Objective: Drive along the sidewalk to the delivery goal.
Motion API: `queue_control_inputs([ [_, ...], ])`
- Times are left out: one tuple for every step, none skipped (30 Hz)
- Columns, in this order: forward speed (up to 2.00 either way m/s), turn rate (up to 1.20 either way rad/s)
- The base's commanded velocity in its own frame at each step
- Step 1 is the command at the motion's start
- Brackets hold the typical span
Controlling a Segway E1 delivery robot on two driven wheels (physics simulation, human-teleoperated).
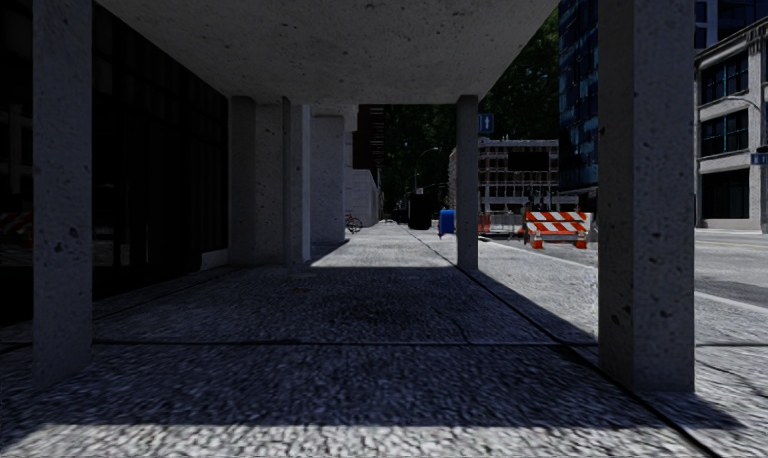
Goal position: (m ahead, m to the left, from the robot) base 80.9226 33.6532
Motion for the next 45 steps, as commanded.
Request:
queue_control_inputs([
  [2.0,0.0],
  [2.0,0.0],
  [2.0,0.0],
  [2.0,0.0],
  [2.0,0.0],
  [2.0,0.0],
  [2.0,0.0],
  [2.0,0.0],
  [2.0,0.0],
  [2.0,0.0],
  [2.0,0.0],
  [2.0,0.0],
  [2.0,0.0],
  [2.0,0.0],
  [2.0,0.0],
  [2.0,0.0],
  [2.0,0.0],
  [2.0,0.0],
  [2.0,0.0],
  [2.0,0.0],
  [2.0,0.0],
  [2.0,0.0],
  [2.0,0.0],
  [2.0,0.0],
  [2.0,0.0],
  [2.0,0.0],
  [2.0,0.0],
  [2.0,0.0],
  [2.0,0.0],
  [2.0,0.0],
  [2.0,0.0],
  [2.0,0.0],
  [2.0,0.0],
  [2.0,0.0],
  [2.0,0.0],
  [2.0,0.0],
  [2.0,0.0],
  [2.0,0.0],
  [2.0,0.0],
  [2.0,0.0],
  [2.0,0.0],
  [2.0,0.0],
  [2.0,0.0],
  [2.0,0.0],
  [2.0,0.0],
])
